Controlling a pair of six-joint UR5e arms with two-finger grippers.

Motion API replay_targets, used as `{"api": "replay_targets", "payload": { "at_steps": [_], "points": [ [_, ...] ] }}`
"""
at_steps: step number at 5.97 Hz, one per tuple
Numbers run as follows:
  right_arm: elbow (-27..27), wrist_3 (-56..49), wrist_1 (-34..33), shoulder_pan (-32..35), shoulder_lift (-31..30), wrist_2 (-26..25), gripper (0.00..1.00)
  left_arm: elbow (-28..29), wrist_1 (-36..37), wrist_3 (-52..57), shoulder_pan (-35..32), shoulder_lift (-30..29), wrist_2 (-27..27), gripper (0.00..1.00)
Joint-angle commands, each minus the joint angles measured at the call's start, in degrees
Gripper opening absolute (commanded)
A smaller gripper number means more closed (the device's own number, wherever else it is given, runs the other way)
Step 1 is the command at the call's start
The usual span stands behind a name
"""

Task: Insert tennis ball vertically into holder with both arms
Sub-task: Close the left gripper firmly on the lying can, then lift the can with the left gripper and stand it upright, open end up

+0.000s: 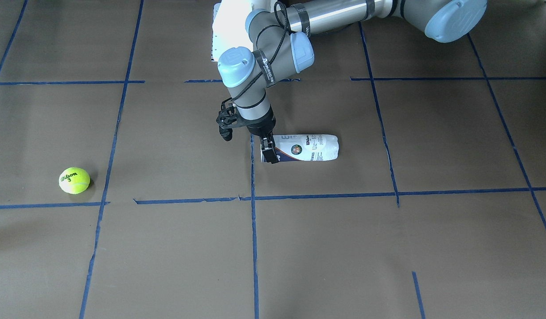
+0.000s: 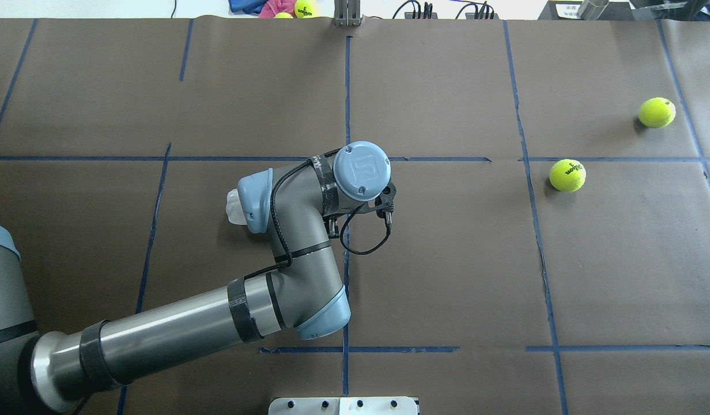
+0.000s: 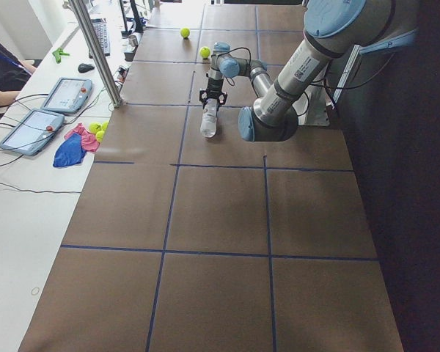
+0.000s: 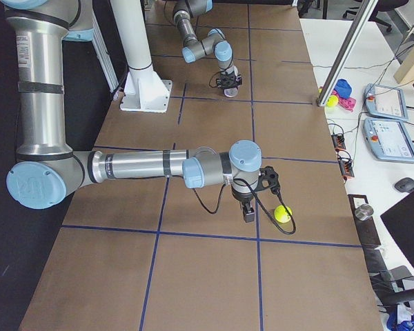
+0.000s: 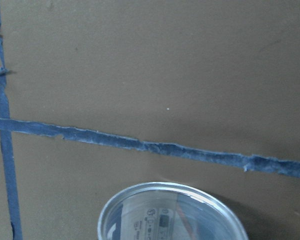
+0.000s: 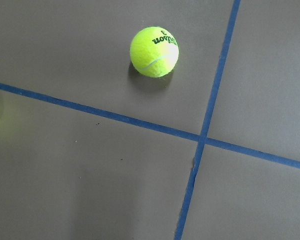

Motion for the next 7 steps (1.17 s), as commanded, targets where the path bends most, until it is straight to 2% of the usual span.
{"api": "replay_targets", "payload": {
  "at_steps": [1, 2, 4, 5, 7],
  "points": [
    [0.01, 0.0, 0.0, 0.04, 0.0, 0.0, 1.0, -6.65, 0.15, 0.04, -2.81, -0.54, -0.57, 0.77],
    [0.01, -0.08, 0.0, -0.04, 0.0, 0.0, 1.0, -10.52, -0.11, -0.48, -4.3, -0.63, -3.1, 0.77],
    [0.01, -0.08, 0.09, -0.04, 0.0, 0.0, 1.0, -14.15, -8.59, -8.19, -8.6, -0.54, -13.1, 0.77],
    [0.1, -0.09, 0.09, 0.04, 0.0, 0.0, 1.0, -14.25, -15.69, -11.09, -10.45, -0.45, -16.36, 0.77],
    [0.19, -0.09, 0.09, -0.04, 0.0, 0.0, 1.0, -14.25, -35.87, -19.7, -11.17, 4.18, -16.83, 0.78]
  ]
}}
